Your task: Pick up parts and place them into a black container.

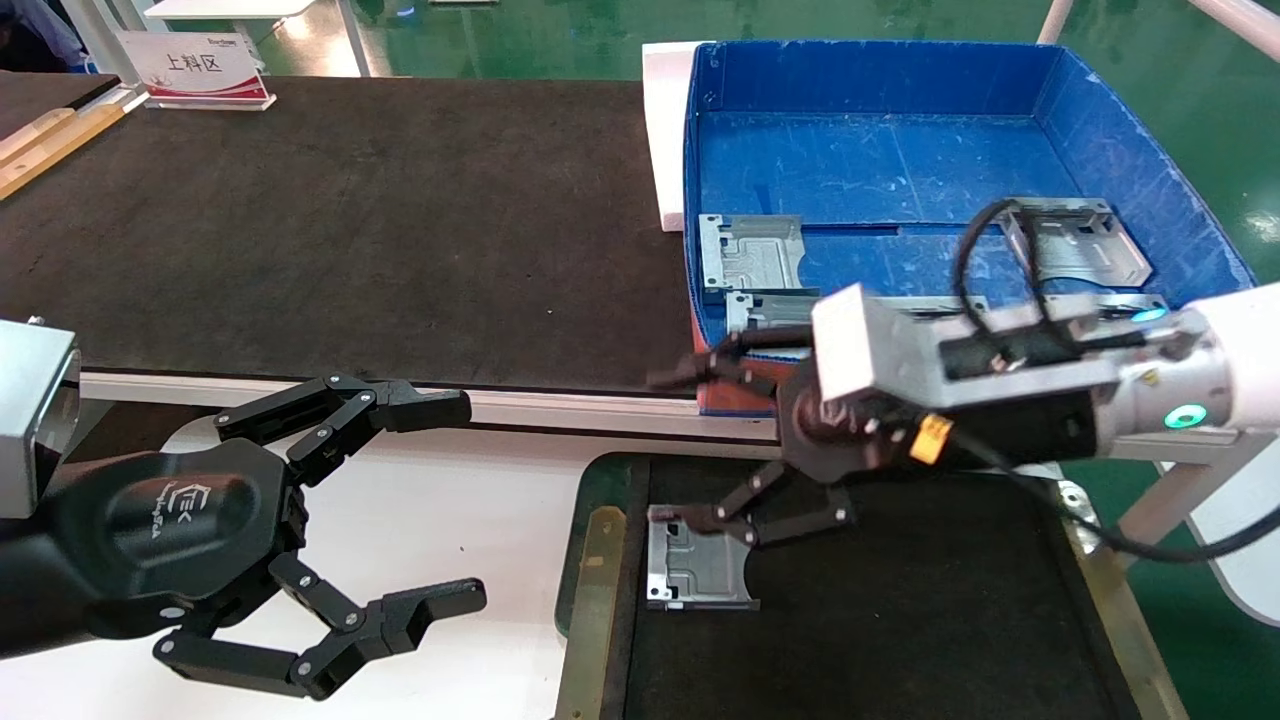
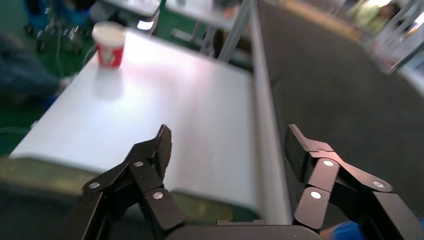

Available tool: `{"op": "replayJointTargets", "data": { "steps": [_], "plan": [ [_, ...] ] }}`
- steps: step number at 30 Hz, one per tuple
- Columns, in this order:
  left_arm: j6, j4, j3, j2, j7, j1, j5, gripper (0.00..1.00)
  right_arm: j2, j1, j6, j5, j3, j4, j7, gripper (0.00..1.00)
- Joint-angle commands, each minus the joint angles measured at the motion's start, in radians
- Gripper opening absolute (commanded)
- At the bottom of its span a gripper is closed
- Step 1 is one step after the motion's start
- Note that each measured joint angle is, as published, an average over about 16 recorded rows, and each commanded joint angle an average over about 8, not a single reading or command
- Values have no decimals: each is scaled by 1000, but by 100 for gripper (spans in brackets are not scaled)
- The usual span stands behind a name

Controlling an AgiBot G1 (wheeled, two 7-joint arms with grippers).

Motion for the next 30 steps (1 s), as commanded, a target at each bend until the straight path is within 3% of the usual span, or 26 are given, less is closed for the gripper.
{"op": "replayJointTargets", "data": {
  "steps": [1, 8, 15, 30],
  "plan": [
    [0, 0, 0, 0, 0, 0, 0, 100, 10, 5, -5, 28, 9, 16, 1, 100],
    [0, 0, 0, 0, 0, 0, 0, 100, 25, 6, -10, 114, 47, -1, 32, 100],
    [0, 0, 0, 0, 0, 0, 0, 100, 26, -4, -5, 102, 45, 8, 29, 100],
    [0, 0, 0, 0, 0, 0, 0, 100, 97, -129, 11, 163, 125, 134, 104, 100]
  ]
}}
